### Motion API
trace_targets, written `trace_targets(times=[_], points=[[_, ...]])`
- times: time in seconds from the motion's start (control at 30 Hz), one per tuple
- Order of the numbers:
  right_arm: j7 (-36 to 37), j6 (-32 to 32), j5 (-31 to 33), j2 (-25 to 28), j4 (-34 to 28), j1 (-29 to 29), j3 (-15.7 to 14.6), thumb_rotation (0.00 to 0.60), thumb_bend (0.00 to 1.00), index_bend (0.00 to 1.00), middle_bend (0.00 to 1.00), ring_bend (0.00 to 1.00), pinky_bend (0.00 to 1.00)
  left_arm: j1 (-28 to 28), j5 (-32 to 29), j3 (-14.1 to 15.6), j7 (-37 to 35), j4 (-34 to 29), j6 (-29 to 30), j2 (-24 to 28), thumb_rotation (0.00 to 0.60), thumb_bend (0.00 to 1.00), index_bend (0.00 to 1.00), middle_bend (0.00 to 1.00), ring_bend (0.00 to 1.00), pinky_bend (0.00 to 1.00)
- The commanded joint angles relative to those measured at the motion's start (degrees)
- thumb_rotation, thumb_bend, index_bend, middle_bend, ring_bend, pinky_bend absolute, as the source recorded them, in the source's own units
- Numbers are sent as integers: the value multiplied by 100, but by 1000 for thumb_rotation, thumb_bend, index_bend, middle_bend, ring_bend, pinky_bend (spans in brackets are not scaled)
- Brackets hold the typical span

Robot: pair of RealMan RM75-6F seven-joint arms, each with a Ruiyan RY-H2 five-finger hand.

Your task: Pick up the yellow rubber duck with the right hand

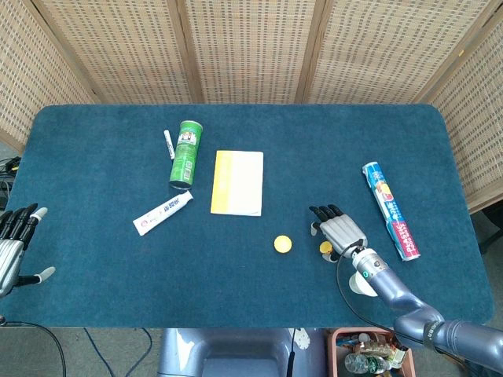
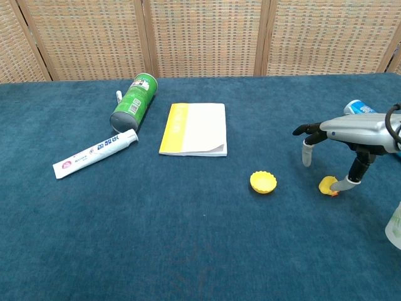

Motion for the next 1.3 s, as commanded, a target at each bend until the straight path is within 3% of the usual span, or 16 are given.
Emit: trace_targets(times=[0.03,0.77,1.1,1.3], points=[[-38,-13,48,-41,67,3,-56,600,207,364,0,0,0,-5,-7,3,2,-1,-15,2,600,0,0,0,0,0],[448,-95,-103,-332,597,18,-141,600,300,512,0,0,0,-23,-44,11,9,6,-56,-2,600,0,0,0,0,0],[514,106,-326,-82,157,65,-33,600,302,513,0,0,0,-16,-51,11,-47,4,-49,28,600,0,0,0,0,0],[127,3,-258,186,-605,434,261,600,302,512,0,0,0,-25,-41,26,-79,9,-79,43,600,0,0,0,0,0]])
